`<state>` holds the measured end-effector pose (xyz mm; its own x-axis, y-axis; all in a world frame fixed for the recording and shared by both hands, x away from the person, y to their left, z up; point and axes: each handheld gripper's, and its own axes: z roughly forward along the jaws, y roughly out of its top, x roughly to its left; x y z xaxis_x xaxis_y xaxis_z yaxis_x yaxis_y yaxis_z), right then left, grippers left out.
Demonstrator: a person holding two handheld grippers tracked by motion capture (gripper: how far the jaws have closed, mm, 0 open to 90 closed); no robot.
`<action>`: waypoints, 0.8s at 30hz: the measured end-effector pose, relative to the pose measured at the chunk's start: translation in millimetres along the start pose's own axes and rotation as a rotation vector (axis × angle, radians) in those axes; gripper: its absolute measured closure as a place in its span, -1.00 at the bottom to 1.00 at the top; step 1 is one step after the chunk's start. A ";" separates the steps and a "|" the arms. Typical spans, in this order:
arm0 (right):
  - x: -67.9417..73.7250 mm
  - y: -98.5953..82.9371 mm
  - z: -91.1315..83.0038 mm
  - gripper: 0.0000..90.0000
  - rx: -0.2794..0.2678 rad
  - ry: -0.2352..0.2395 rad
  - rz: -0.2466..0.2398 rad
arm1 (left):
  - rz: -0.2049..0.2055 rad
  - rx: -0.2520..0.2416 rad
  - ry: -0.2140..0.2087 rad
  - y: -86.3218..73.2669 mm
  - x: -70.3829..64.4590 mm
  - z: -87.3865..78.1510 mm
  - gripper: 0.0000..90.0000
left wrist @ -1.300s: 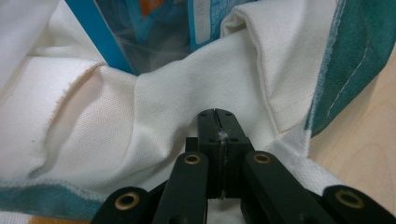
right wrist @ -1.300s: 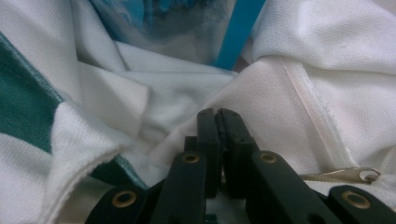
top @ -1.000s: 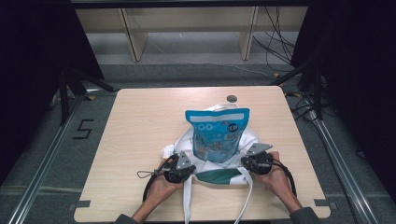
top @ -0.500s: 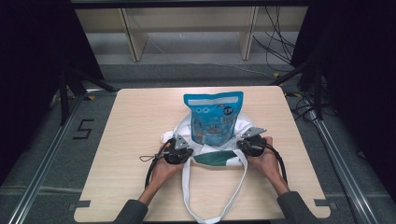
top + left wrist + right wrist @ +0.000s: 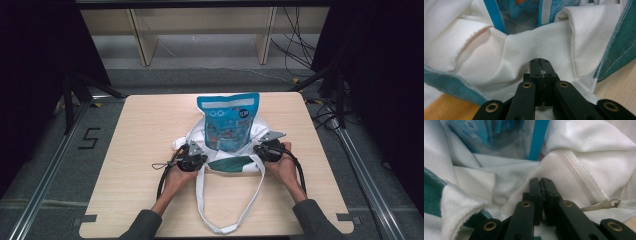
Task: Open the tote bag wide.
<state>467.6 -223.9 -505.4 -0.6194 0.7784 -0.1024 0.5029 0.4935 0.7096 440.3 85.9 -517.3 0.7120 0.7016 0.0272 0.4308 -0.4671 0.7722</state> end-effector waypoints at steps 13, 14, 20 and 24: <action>-7.2 0.0 -62.7 0.13 -0.154 0.012 0.114 | -0.181 -0.187 -0.059 17.5 -0.1 -68.5 -0.11; -7.1 -1.7 -70.1 0.09 -0.155 0.020 0.134 | -0.187 -0.211 -0.079 13.7 -4.1 -82.4 -0.15; -2.9 -20.0 -97.3 -0.01 -0.192 0.033 0.173 | -0.181 -0.182 -0.074 -23.2 -18.3 -102.9 -0.32; 7.7 -38.7 -111.3 -0.03 -0.164 0.033 0.168 | -0.177 -0.160 -0.050 -41.7 -22.7 -109.8 -0.40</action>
<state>376.3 -280.2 -456.0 -0.5558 0.8300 0.0475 0.4978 0.2866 0.8186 345.3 148.5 -480.4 0.6613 0.7357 -0.1461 0.4609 -0.2449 0.8530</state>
